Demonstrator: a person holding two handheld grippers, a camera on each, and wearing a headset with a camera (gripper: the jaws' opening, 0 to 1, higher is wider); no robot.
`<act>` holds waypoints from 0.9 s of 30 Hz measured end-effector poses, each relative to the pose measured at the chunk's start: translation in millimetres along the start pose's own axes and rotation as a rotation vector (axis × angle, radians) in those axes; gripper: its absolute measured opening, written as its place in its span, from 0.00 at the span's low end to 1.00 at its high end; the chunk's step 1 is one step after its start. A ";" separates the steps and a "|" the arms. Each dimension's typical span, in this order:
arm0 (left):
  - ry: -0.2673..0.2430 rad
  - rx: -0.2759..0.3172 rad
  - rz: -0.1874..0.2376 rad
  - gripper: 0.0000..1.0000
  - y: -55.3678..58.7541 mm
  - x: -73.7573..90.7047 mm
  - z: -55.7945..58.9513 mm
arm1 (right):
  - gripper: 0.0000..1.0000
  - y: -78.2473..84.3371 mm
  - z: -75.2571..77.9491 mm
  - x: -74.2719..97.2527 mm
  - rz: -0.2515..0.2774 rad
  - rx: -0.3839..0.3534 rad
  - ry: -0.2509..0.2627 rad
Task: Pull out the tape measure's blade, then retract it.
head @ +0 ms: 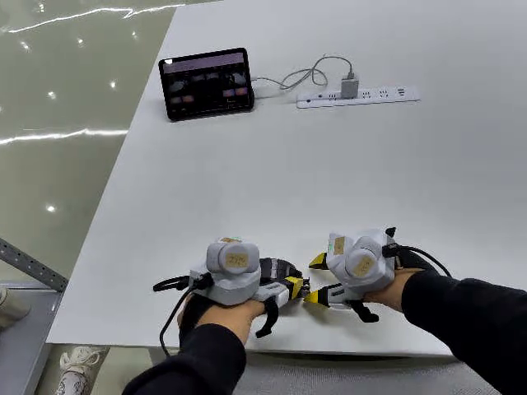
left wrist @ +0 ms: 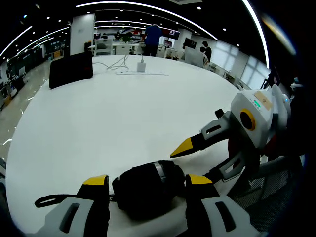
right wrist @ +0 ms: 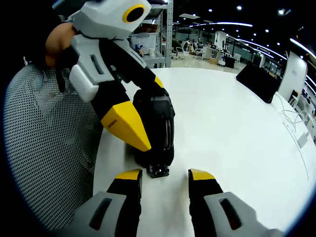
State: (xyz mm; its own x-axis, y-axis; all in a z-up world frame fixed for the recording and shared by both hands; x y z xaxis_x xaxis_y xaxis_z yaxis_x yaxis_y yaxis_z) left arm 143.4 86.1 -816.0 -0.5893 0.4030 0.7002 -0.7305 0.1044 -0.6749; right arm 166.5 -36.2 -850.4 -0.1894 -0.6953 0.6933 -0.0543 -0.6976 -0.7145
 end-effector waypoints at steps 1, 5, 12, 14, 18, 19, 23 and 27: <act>0.017 -0.019 0.019 0.59 -3.5 0.8 -1.3 | 0.35 0.4 1.9 3.3 0.000 -0.008 0.008; 0.083 -0.086 0.063 0.65 -13.5 11.0 -10.0 | 0.44 3.6 10.1 26.1 0.028 -0.056 0.036; 0.123 -0.146 0.084 0.84 -17.7 28.6 -35.6 | 0.56 24.7 21.2 77.4 0.059 -0.121 0.106; 0.135 -0.168 0.094 0.85 -18.9 33.0 -42.0 | 0.57 34.4 22.7 92.7 0.053 -0.132 0.127; 0.146 -0.171 0.068 0.89 -15.1 40.2 -54.2 | 0.58 49.8 27.2 122.4 0.066 -0.166 0.196; 0.143 -0.186 0.089 0.95 -15.8 42.1 -57.1 | 0.59 53.0 27.5 127.7 0.066 -0.179 0.205; 0.193 -0.190 0.064 1.00 -9.7 49.0 -65.3 | 0.65 65.4 28.0 146.8 0.066 -0.201 0.247; 0.217 -0.195 0.033 1.00 -4.0 54.0 -71.3 | 0.71 78.0 25.9 158.1 0.057 -0.236 0.264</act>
Point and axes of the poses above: the centre of the closed fingertips' face, and the gripper's own axes: x roughly backward along the fingers, z roughly to its right, y roughly out of its underside, the point moved 6 cm from there along x, roughly backward along the fingers, and after that the axes turned 5 degrees about y, right-handed, at the moved point
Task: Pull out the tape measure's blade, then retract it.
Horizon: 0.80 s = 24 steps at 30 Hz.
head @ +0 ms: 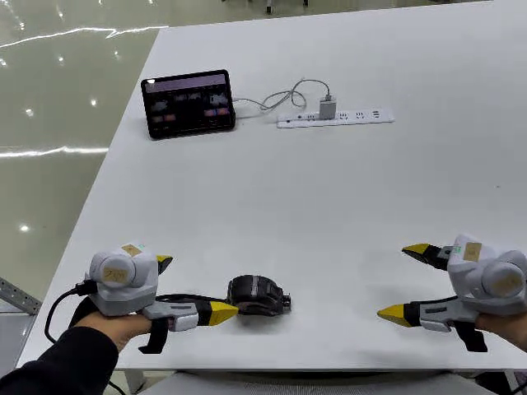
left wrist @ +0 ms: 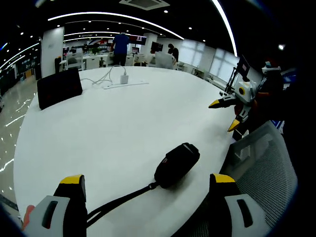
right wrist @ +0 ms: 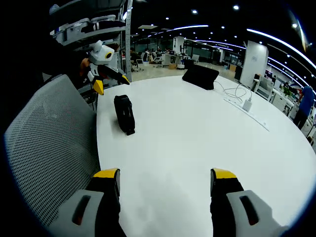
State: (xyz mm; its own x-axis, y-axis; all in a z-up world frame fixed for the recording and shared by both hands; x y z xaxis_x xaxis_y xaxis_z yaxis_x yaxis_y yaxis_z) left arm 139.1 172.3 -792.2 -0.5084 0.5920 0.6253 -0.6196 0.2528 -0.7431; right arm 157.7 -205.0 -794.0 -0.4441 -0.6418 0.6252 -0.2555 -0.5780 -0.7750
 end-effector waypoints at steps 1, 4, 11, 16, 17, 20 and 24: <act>-0.005 -0.009 0.003 1.00 0.7 2.8 -0.7 | 0.74 4.8 2.0 3.5 -0.006 -0.010 0.014; 0.014 -0.013 -0.003 1.00 4.0 6.9 -1.3 | 0.81 16.0 7.3 13.8 -0.002 -0.043 0.039; 0.002 -0.029 -0.021 1.00 12.0 15.4 -8.1 | 0.97 32.1 10.1 41.9 -0.007 -0.101 0.065; 0.004 -0.017 -0.015 1.00 9.9 20.9 -8.3 | 1.00 45.2 13.9 53.5 -0.034 -0.115 0.084; -0.003 -0.017 -0.017 1.00 9.8 21.3 -8.2 | 1.00 46.9 14.9 55.1 -0.038 -0.121 0.089; 0.005 -0.005 -0.024 1.00 9.4 22.9 -7.7 | 1.00 48.6 18.6 60.3 -0.029 -0.143 0.108; -0.005 0.003 -0.015 1.00 9.8 25.1 -11.3 | 1.00 49.0 15.6 60.0 -0.027 -0.142 0.108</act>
Point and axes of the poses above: the centre of the closed fingertips' face, and the gripper's own axes: x roughly backward along the fingers, z roughly to its right, y roughly out of its underside, the point moved 6 cm from there along x, roughly backward along the fingers, and after that the axes turned 5 degrees about y, right-handed, at the moved point
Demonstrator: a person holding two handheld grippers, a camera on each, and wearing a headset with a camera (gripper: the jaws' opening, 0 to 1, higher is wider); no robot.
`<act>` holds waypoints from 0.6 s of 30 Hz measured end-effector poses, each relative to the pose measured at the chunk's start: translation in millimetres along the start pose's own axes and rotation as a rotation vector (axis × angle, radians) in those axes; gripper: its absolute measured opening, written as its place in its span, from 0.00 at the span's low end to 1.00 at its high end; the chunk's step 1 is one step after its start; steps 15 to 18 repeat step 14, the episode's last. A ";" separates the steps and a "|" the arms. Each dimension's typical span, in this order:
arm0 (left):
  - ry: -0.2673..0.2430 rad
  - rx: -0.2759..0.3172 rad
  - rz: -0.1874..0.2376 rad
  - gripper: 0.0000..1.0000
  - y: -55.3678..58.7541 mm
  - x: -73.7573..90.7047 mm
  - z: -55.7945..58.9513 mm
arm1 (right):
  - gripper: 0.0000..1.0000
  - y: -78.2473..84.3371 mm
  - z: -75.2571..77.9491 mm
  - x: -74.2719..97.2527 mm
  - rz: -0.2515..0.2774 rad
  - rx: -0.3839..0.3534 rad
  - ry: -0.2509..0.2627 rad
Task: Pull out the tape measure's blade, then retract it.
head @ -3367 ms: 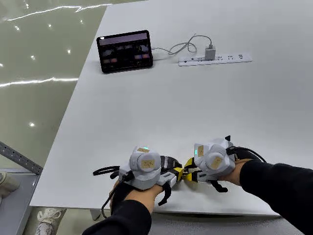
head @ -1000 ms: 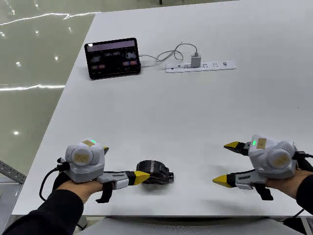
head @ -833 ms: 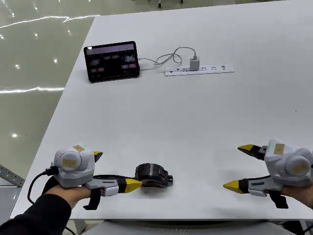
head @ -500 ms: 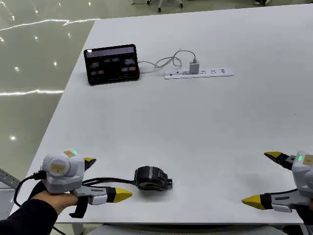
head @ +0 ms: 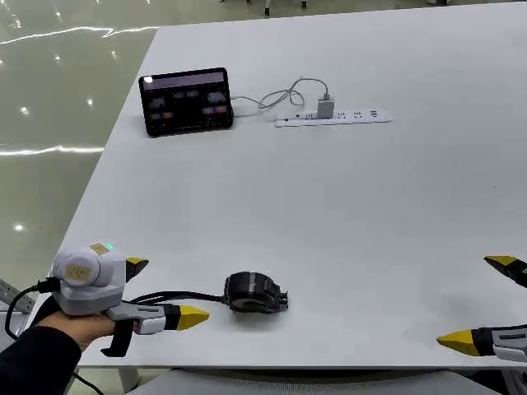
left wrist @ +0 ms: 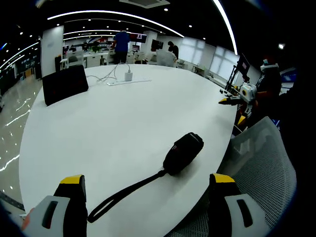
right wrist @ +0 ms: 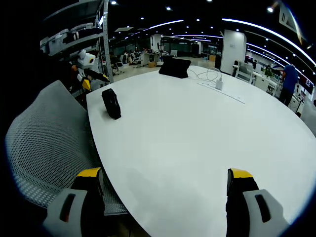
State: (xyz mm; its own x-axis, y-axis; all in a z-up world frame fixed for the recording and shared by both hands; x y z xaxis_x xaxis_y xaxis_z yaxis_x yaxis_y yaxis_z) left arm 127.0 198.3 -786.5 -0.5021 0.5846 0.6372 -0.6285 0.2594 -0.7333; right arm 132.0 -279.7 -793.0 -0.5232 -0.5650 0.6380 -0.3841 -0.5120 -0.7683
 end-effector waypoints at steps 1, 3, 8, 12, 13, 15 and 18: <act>0.001 0.004 0.001 1.00 0.5 0.4 -0.2 | 1.00 0.8 -0.8 -0.7 -0.004 0.000 -0.005; 0.001 0.008 0.004 0.99 1.2 1.5 -0.4 | 1.00 2.0 -1.0 -2.5 -0.017 0.008 -0.011; 0.011 -0.002 0.001 1.00 0.2 4.4 5.8 | 1.00 -6.0 0.2 -2.4 0.003 0.014 -0.013; 0.013 -0.010 -0.006 1.00 1.0 3.4 4.0 | 1.00 -6.2 -0.9 -3.3 0.003 0.010 -0.016; 0.012 -0.012 -0.006 1.00 0.9 3.4 2.9 | 1.00 -6.0 -1.1 -3.5 0.003 0.012 -0.018; 0.009 -0.017 -0.005 1.00 0.2 3.5 1.9 | 1.00 -5.4 -1.1 -3.9 0.003 0.013 -0.020; 0.009 -0.017 -0.005 1.00 0.2 3.5 1.9 | 1.00 -5.4 -1.1 -3.9 0.003 0.013 -0.020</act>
Point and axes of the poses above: the centre of the closed fingertips' face, and the gripper's own axes: x roughly backward along the fingers, z roughly to its right, y roughly out of its underside, the point moved 6 cm from there along x, roughly backward along the fingers, and after that the axes turned 5 degrees about y, right-handed, at the moved point
